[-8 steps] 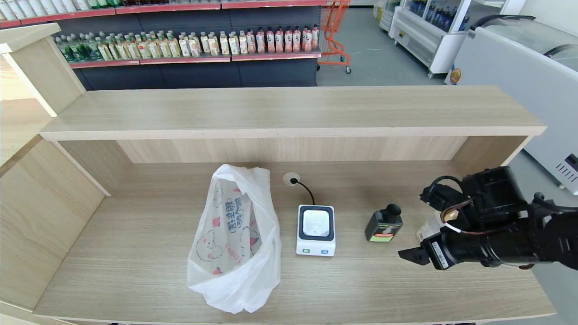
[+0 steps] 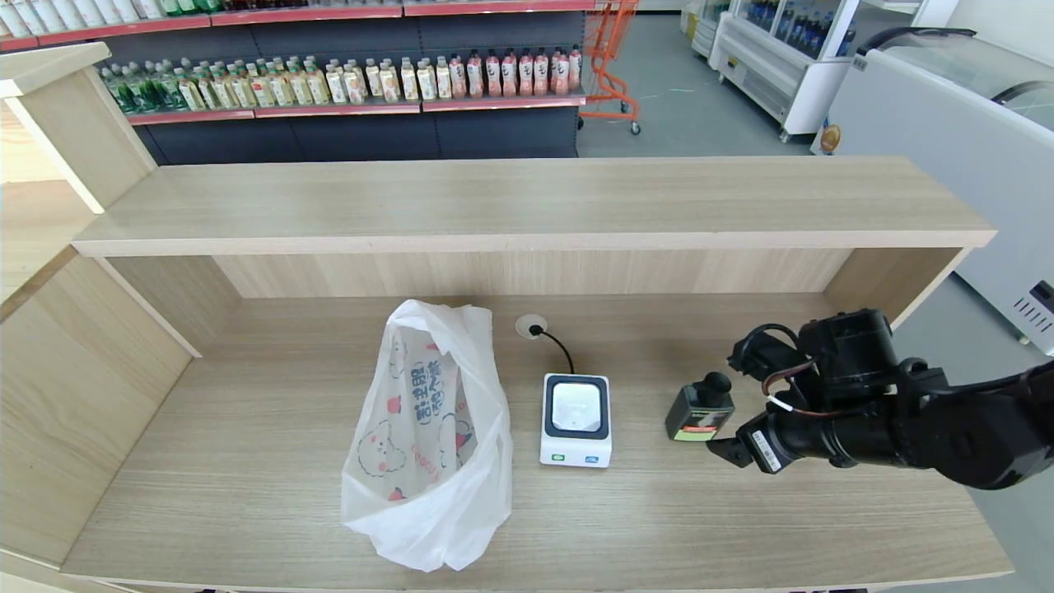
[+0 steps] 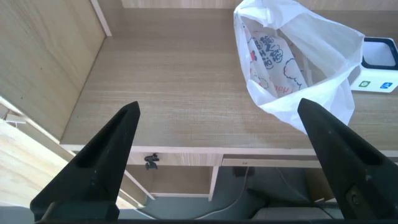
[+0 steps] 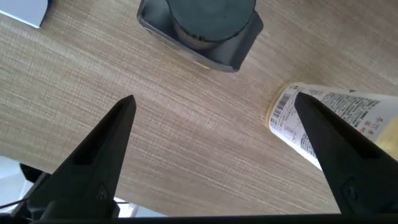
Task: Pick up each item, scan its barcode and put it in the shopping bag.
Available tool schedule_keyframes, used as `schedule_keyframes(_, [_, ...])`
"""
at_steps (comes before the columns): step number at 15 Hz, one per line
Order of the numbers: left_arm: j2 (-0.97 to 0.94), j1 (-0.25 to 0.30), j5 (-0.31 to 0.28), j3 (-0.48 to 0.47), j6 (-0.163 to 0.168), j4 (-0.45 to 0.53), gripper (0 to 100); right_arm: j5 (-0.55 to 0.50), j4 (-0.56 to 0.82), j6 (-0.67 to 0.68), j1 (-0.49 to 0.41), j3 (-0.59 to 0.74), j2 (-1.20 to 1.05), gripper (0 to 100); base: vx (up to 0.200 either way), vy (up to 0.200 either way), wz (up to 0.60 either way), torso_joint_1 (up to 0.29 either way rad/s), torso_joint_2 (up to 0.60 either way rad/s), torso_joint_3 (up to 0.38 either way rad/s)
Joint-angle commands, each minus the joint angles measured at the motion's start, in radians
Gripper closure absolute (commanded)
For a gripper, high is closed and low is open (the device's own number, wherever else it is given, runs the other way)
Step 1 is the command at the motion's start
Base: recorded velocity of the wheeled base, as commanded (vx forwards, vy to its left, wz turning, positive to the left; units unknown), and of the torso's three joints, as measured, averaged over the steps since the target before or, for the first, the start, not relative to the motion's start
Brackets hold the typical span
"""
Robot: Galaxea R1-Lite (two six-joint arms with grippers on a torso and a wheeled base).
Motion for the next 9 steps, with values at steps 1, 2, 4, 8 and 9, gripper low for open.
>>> schedule_keyframes(1, [0.0, 0.001, 0.0, 0.0, 0.0, 0.0, 0, 0.002, -0.007, -0.016, 0.006, -0.02, 0.046, 0, 0.0, 0.0, 0.0, 0.0, 0.0, 0.0])
schedule_keyframes(2, [0.0, 0.002, 0.0, 0.0, 0.0, 0.0, 0, 0.005, -0.018, -0.012, 0.021, -0.033, 0.063, 0, 0.0, 0.0, 0.0, 0.0, 0.0, 0.0])
schedule_keyframes(4, [0.0, 0.001, 0.0, 0.0, 0.0, 0.0, 0, 0.01, -0.06, -0.012, 0.035, -0.047, 0.095, 0, 0.0, 0.0, 0.0, 0.0, 0.0, 0.0])
schedule_keyframes(8, [0.0, 0.001, 0.0, 0.0, 0.0, 0.0, 0, 0.021, -0.071, -0.019, 0.067, -0.124, 0.156, 0, 0.0, 0.0, 0.0, 0.0, 0.0, 0.0])
schedule_keyframes(9, [0.0, 0.001, 0.0, 0.0, 0.0, 0.0, 0, 0.018, -0.071, -0.02, 0.077, -0.15, 0.175, 0, 0.0, 0.0, 0.0, 0.0, 0.0, 0.0])
